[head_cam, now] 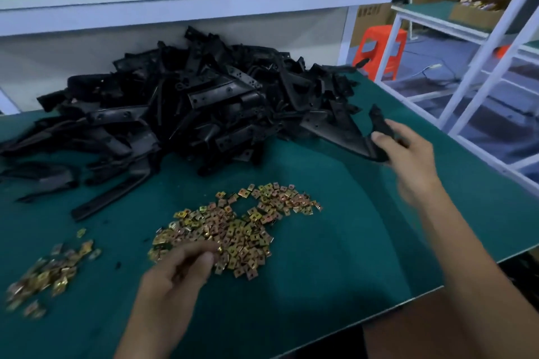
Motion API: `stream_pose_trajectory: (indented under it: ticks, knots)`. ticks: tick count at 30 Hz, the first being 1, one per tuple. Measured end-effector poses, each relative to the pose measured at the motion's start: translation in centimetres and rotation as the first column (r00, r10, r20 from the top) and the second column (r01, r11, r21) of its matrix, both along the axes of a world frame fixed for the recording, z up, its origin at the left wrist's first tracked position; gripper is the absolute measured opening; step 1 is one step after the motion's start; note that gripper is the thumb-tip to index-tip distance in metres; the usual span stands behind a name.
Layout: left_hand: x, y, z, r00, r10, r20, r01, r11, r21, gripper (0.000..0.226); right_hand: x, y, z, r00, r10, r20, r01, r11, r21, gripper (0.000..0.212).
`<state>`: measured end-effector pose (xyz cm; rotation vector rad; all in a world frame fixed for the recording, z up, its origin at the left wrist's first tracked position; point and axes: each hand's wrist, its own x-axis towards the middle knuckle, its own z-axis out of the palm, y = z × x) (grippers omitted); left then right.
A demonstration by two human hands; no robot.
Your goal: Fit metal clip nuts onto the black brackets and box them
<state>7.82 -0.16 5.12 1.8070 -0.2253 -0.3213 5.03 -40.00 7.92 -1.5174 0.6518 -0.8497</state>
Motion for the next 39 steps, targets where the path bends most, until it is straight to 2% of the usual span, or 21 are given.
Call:
stream_pose_trajectory:
  ticks: [2, 3, 5, 6, 8, 9, 10, 12, 14, 15, 16, 18, 19, 21, 24, 26, 27, 29, 32, 35, 39]
  knots:
    - [-1.4, -1.2, 0.6, 0.998, -0.056, -0.022, 0.055, 0.998, -0.017, 0.015, -3.1, 2.7, 2.3, 0.991, 0.137, 0.006, -0.136, 0.988, -0.072, 0.032]
    - [-2.4, -1.4, 1.0, 0.997, -0.077, -0.011, 0.077, 0.997, -0.023, 0.021, -4.7, 4.2, 3.3, 0.967, 0.25, -0.051, -0.254, 0.956, -0.143, 0.037]
    - [-3.9, -1.9, 1.2, 0.987, -0.162, 0.007, 0.162, 0.987, -0.014, 0.043, -7.6, 7.6, 4.9, 0.847, 0.484, -0.219, -0.526, 0.824, -0.211, 0.041]
    - [-4.4, -2.0, 1.1, 0.964, -0.265, -0.013, 0.265, 0.963, 0.041, 0.05, -8.6, 9.4, 5.4, 0.764, 0.577, -0.289, -0.637, 0.745, -0.197, 0.037]
    - [-5.8, -2.3, 1.5, 0.846, -0.53, -0.05, 0.531, 0.834, 0.147, 0.05, -10.1, 12.0, 5.7, 0.637, 0.682, -0.359, -0.756, 0.642, -0.124, 0.033]
    - [-6.4, -2.4, 1.5, 0.767, -0.638, -0.067, 0.641, 0.757, 0.123, 0.045, -10.5, 13.0, 5.3, 0.633, 0.697, -0.336, -0.762, 0.636, -0.117, 0.035]
    - [-7.2, -2.4, 1.4, 0.716, -0.693, -0.085, 0.698, 0.714, 0.054, 0.041, -10.8, 14.0, 4.6, 0.678, 0.69, -0.254, -0.729, 0.676, -0.109, 0.039]
    - [-8.4, -2.5, 1.7, 0.76, -0.619, -0.199, 0.602, 0.785, -0.147, 0.041, -10.9, 15.8, 2.3, 0.81, 0.587, 0.003, -0.586, 0.809, 0.054, 0.047]
    - [-8.9, -2.7, 1.6, 0.816, -0.505, -0.282, 0.435, 0.857, -0.276, 0.041, -10.9, 18.5, -0.6, 0.859, 0.498, 0.119, -0.509, 0.809, 0.293, 0.054]
    - [-8.8, -2.9, 1.5, 0.847, -0.463, -0.261, 0.416, 0.883, -0.217, 0.034, -10.9, 20.1, -2.0, 0.858, 0.503, 0.105, -0.503, 0.781, 0.371, 0.049]
    - [-8.4, -2.9, 1.3, 0.874, -0.45, -0.18, 0.447, 0.892, -0.06, 0.03, -10.7, 21.5, -3.0, 0.855, 0.513, 0.08, -0.494, 0.755, 0.431, 0.041]
    - [-7.3, -2.6, 0.5, 0.867, -0.498, 0.006, 0.475, 0.831, 0.289, 0.031, -10.2, 23.3, -4.5, 0.875, 0.481, 0.05, -0.435, 0.738, 0.516, 0.026]
    - [-6.6, -2.4, 0.0, 0.858, -0.509, 0.075, 0.441, 0.803, 0.401, 0.035, -9.8, 23.7, -5.0, 0.895, 0.442, 0.058, -0.403, 0.745, 0.532, 0.023]
    - [-4.9, -1.6, -0.9, 0.874, -0.451, 0.18, 0.326, 0.82, 0.47, 0.043, -8.8, 23.9, -5.7, 0.934, 0.345, 0.092, -0.339, 0.78, 0.526, 0.022]
    - [-0.9, -0.1, -2.3, 0.862, -0.283, 0.42, 0.005, 0.834, 0.552, 0.027, -7.1, 23.8, -6.2, 0.966, 0.246, 0.08, -0.256, 0.856, 0.449, 0.021]
    - [2.0, 0.3, -2.6, 0.833, -0.18, 0.523, -0.2, 0.784, 0.588, 0.023, -6.4, 23.9, -6.8, 0.97, 0.244, 0.002, -0.231, 0.917, 0.324, 0.022]
    - [3.2, 0.3, -2.6, 0.831, -0.173, 0.529, -0.243, 0.743, 0.624, 0.025, -6.3, 23.9, -7.2, 0.966, 0.256, -0.038, -0.237, 0.935, 0.264, 0.021]
    - [4.9, 0.2, -2.7, 0.839, -0.223, 0.497, -0.228, 0.685, 0.692, 0.03, -6.3, 24.1, -7.6, 0.955, 0.287, -0.081, -0.266, 0.943, 0.2, 0.021]
    - [6.6, 0.2, -2.5, 0.842, -0.264, 0.471, -0.177, 0.689, 0.703, 0.027, -6.3, 24.1, -7.7, 0.947, 0.3, -0.117, -0.278, 0.945, 0.175, 0.034]
    - [7.8, -0.3, -2.3, 0.828, -0.302, 0.473, -0.162, 0.679, 0.716, 0.018, -6.2, 24.2, -7.6, 0.936, 0.327, -0.13, -0.308, 0.94, 0.149, 0.022]
    - [8.2, -0.4, -2.5, 0.869, -0.243, 0.43, -0.103, 0.763, 0.638, 0.012, -6.3, 24.2, -7.6, 0.938, 0.322, -0.126, -0.304, 0.942, 0.146, 0.021]
